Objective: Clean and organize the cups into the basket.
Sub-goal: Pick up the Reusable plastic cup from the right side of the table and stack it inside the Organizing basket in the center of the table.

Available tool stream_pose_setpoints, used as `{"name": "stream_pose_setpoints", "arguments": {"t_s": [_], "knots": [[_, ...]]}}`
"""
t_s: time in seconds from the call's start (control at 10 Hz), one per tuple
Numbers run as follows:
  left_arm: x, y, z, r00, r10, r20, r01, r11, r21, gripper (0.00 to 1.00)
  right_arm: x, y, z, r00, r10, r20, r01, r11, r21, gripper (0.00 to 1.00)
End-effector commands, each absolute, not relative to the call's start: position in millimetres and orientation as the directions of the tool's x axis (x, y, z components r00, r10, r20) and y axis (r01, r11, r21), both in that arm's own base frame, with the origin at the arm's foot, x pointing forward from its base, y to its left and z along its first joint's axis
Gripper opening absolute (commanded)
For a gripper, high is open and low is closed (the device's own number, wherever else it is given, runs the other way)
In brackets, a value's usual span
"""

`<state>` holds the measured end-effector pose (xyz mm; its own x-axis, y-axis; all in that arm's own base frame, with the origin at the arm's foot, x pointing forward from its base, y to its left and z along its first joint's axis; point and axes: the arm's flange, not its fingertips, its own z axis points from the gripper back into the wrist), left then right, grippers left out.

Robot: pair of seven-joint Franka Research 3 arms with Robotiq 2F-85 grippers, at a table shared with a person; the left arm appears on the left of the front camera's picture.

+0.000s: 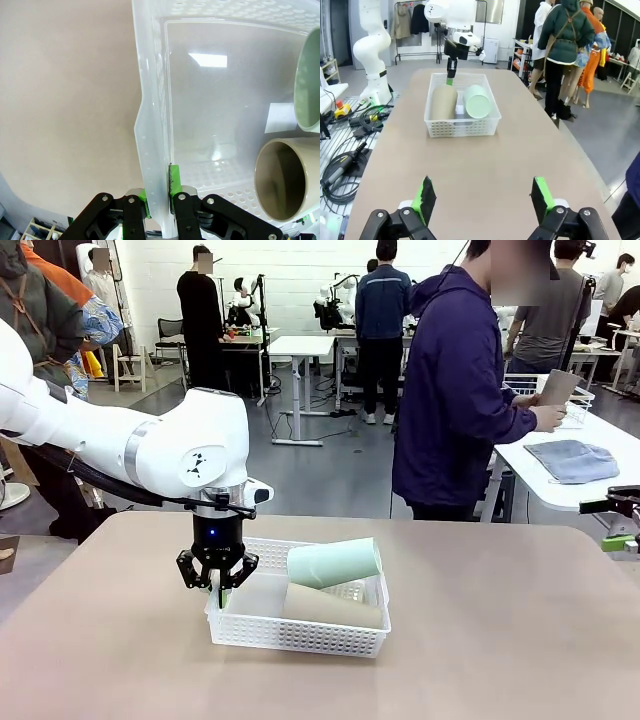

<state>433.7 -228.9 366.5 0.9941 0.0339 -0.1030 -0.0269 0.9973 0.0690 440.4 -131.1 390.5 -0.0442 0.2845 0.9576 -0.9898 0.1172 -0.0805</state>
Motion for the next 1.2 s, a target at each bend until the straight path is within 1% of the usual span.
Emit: {"name": "stream_pose_setpoints", "arguments": {"t_s": [0.0, 1.1], "knots": [[433.9, -228.9, 369.0, 0.995, 0.031, -0.095, -0.024, 0.997, 0.074, 0.0, 437.3, -130.2, 388.2, -0.053, 0.28, 0.958, -0.99, 0.114, -0.088, 1.0], [433.9, -228.9, 369.0, 0.995, 0.031, -0.095, -0.024, 0.997, 0.074, 0.0, 437.3, -130.2, 388.2, -0.053, 0.28, 0.958, -0.99, 0.114, -0.088, 1.0]]}}
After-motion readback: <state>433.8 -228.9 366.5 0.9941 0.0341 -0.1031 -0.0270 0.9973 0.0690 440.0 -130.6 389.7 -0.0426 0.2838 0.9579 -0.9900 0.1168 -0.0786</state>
